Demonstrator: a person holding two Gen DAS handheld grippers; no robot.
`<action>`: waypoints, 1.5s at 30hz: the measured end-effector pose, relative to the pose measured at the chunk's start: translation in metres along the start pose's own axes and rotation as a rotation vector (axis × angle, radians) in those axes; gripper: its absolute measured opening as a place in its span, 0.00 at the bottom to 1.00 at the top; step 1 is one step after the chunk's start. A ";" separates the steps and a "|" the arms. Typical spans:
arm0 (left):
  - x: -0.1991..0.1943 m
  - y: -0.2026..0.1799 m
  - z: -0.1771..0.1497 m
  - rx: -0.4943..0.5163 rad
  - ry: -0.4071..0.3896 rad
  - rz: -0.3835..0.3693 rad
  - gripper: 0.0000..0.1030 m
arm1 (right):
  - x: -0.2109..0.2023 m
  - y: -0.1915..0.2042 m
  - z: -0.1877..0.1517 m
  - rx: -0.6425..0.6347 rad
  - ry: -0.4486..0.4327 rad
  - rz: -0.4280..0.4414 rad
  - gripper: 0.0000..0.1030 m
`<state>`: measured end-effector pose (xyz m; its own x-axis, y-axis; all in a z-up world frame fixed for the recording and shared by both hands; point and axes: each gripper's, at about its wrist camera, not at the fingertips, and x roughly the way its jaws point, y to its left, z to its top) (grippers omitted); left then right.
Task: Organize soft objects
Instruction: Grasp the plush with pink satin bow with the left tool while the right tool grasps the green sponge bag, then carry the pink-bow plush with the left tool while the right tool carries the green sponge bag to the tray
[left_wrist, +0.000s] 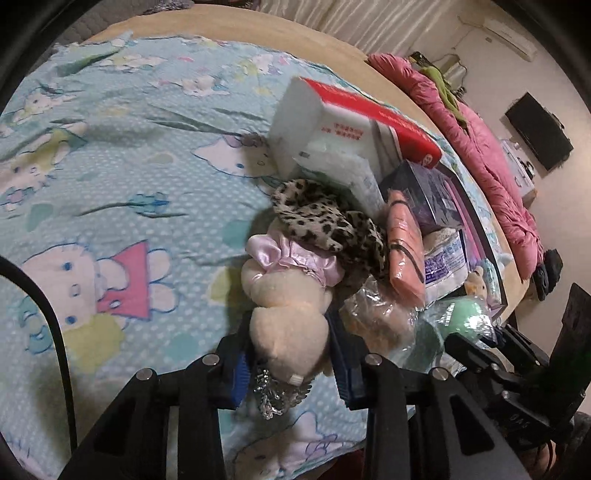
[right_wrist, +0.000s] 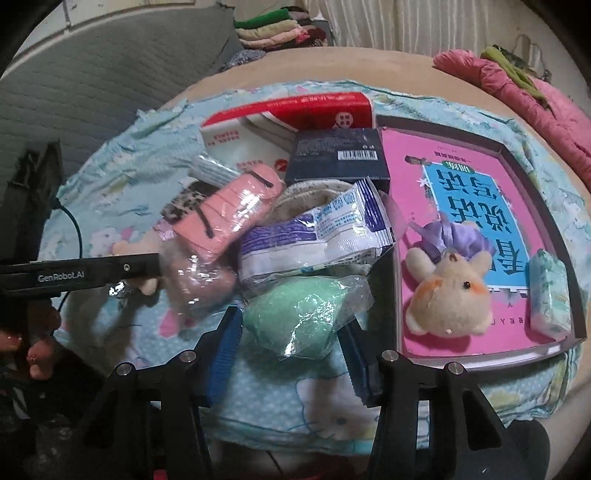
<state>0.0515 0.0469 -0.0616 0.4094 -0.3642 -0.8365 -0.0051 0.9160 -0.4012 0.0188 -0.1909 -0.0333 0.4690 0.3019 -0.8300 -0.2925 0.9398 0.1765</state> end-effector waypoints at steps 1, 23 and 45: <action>-0.004 0.001 -0.001 -0.006 -0.006 0.004 0.36 | -0.003 0.000 0.001 -0.001 -0.010 0.004 0.53; -0.090 -0.031 -0.005 0.057 -0.202 0.063 0.36 | -0.063 -0.006 0.007 -0.003 -0.250 0.051 0.53; -0.093 -0.138 0.005 0.220 -0.224 0.002 0.36 | -0.107 -0.048 0.010 0.116 -0.418 -0.009 0.53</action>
<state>0.0191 -0.0448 0.0739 0.6002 -0.3384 -0.7248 0.1814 0.9401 -0.2887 -0.0092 -0.2671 0.0524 0.7751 0.3101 -0.5506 -0.2027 0.9473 0.2482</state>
